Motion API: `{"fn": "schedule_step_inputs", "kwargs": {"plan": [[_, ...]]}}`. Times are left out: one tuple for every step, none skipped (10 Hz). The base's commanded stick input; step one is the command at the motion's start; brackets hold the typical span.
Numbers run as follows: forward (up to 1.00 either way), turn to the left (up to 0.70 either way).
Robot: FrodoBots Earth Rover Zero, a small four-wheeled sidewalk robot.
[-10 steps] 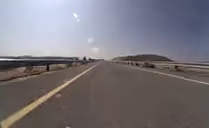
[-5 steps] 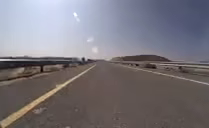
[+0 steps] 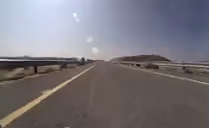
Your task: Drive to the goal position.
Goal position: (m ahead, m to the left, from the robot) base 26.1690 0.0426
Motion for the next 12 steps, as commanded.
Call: {"fn": "schedule_step_inputs", "kwargs": {"plan": [[1.0, 0.0], [1.0, 0.01], [1.0, 0.15], [1.0, 0.25], [1.0, 0.11], [1.0, 0.0], [1.0, 0.0], [1.0, 0.0], [1.0, 0.0], [1.0, 0.0], [1.0, 0.0], [1.0, 0.0]]}}
